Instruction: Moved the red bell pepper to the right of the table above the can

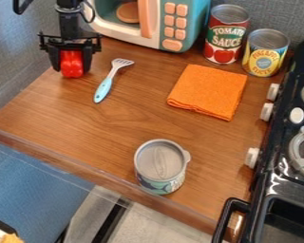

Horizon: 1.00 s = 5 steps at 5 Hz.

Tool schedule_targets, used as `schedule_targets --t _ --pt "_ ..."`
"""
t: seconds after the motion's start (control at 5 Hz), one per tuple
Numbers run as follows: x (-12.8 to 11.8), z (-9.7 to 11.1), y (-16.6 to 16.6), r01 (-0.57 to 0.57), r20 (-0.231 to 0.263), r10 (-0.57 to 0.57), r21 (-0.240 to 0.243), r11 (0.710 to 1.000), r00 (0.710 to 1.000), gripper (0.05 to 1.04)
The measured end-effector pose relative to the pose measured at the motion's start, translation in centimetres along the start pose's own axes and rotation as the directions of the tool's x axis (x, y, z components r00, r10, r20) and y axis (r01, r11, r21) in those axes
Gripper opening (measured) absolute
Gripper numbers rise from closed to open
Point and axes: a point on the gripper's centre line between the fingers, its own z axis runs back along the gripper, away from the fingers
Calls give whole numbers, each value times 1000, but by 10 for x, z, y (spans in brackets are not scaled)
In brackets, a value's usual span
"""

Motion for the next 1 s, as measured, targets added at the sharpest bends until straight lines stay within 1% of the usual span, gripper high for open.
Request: schedule_targets --t 0.2,0.4,0.6,0.8,1.0 --pt "-20 55 -18 57 132 -51 -43 997 990 788" --pt "-51 72 -59 179 158 -163 -92 980 974 787" --pt "-78 65 -98 284 134 -266 -145 948 955 787" --pt "-103 58 -141 367 106 -352 -201 908 930 787" --pt "-137 44 -183 448 73 -442 -184 875 894 787"
